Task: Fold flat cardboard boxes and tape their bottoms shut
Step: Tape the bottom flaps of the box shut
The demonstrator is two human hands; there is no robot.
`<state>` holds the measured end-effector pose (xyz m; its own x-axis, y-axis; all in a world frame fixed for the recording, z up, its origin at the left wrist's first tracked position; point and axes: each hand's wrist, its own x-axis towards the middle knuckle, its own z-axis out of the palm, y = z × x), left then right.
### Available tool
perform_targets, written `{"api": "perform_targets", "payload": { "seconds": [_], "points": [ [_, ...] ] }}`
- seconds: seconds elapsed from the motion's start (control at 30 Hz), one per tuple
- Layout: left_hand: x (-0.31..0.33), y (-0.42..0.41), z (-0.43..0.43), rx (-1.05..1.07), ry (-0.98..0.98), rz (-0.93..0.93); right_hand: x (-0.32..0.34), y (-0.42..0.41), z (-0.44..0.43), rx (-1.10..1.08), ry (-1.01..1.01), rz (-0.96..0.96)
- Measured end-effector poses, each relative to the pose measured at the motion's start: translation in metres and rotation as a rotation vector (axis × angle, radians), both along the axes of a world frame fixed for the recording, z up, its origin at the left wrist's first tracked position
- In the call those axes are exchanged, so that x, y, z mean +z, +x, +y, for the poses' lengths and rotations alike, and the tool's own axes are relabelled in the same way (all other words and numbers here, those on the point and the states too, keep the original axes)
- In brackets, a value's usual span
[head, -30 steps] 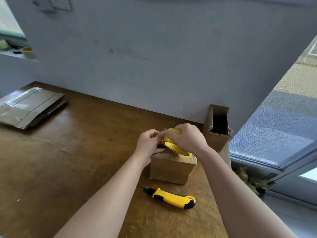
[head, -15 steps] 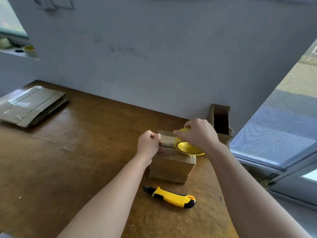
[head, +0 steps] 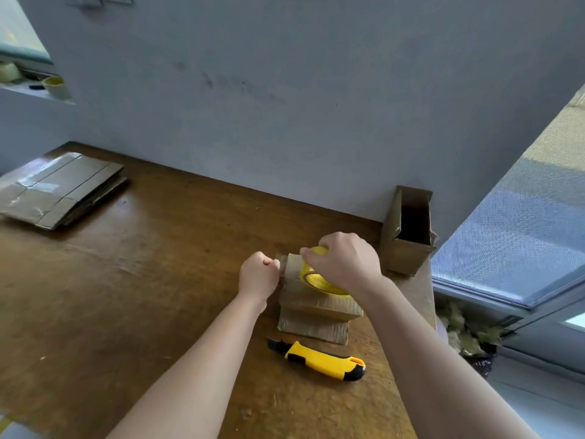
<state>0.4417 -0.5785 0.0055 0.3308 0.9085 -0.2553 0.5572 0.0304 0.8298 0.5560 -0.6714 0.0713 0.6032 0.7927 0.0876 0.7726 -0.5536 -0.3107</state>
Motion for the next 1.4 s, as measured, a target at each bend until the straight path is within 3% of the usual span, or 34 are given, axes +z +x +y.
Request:
{"api": "perform_targets", "payload": {
  "seconds": [0.17, 0.47, 0.87, 1.4],
  "points": [
    [-0.002, -0.003, 0.006, -0.058, -0.026, 0.002, -0.005, -0.005, -0.002, -0.009, -0.010, -0.012],
    [-0.012, 0.001, -0.001, -0.119, 0.109, -0.010, -0.009, 0.007, -0.005, 0.026, -0.009, -0.099],
    [-0.018, 0.020, 0.006, -0.127, 0.105, 0.026, -0.025, 0.037, 0.010, 0.011, 0.003, 0.052],
    [-0.044, 0.048, 0.027, 0.169, -0.360, -0.178, -0.024, 0.055, 0.043, 0.068, -0.096, 0.036]
  ]
}}
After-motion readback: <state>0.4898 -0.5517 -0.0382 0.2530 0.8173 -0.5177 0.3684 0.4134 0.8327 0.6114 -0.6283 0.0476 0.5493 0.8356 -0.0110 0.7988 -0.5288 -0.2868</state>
